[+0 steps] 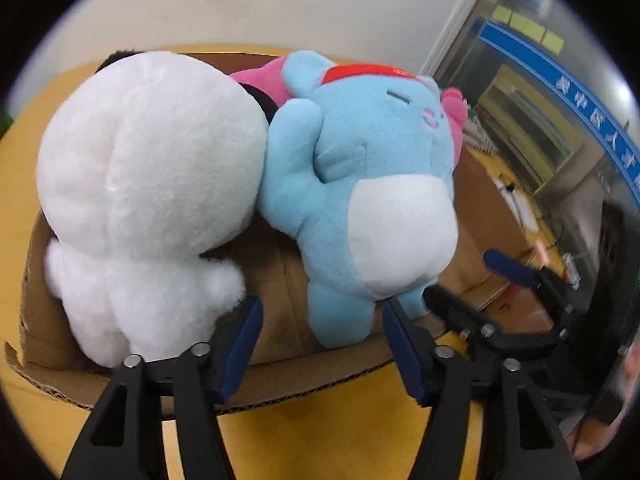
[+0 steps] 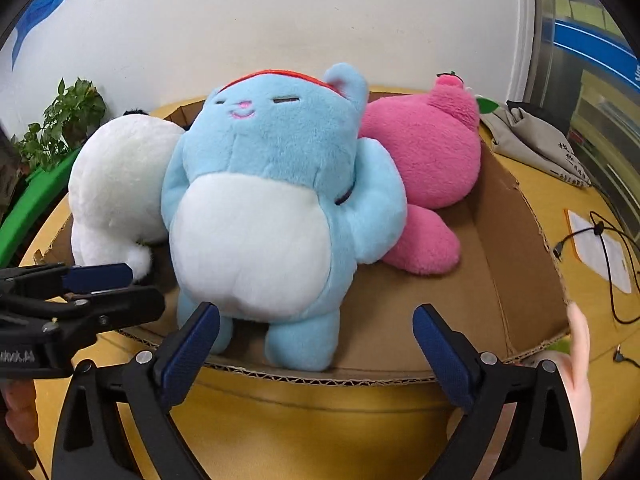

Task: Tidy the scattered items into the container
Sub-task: 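Open both grippers and pull them back from the blue bear, then move both grippers toward the pink pig plush in green outfit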

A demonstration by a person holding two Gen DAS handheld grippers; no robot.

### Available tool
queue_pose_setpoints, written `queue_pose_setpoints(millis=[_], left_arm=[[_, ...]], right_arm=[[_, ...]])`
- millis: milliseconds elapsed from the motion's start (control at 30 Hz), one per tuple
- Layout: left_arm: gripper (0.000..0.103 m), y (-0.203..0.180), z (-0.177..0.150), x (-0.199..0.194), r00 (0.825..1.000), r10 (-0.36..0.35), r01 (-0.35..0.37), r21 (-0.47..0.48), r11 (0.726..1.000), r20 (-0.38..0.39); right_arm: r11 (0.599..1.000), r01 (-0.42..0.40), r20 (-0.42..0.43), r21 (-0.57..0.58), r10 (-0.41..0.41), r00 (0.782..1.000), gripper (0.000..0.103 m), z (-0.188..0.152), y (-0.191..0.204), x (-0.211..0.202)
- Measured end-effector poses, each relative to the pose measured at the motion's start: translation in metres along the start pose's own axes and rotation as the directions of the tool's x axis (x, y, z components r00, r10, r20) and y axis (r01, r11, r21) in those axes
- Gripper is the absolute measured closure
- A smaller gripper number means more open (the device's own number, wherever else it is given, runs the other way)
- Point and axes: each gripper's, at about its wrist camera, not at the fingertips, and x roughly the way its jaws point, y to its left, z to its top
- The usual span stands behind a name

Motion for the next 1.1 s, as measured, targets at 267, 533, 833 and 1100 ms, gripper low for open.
queue_pose_setpoints(millis=[267, 533, 833, 1100], left_arm=[[0.045, -0.006, -0.019, -0.034, 0.999, 0.004, -0.002, -0.046, 0.999, 0.042], [0.024, -0.041, -0.039, -0.133, 0.94, 0.134, -0.107, -0.104, 0.989, 0.313], [0.024, -0.081, -0.071, -0.147, 0.928, 0.197, -0.175, -0.096, 0.98, 0.317], [0.024, -0.09, -0.078, -0.156, 0.923, 0.189, -0.172, -0.08, 0.982, 0.336]], right_arm=[[1.0, -0.016, -0.022, 0.006, 0.016, 1.0, 0.004, -0.001, -0.031, 0.005], [1.0, 0.004, 0.155, -0.009, -0.003, 0.988, 0.0, -0.012, -0.028, -0.088], [0.996, 0.074, 0.244, -0.048, -0.06, 0.968, 0.0, -0.018, -0.037, -0.129], [0.995, 0.082, 0.247, -0.053, -0.067, 0.967, 0.0, -0.022, -0.04, -0.139]])
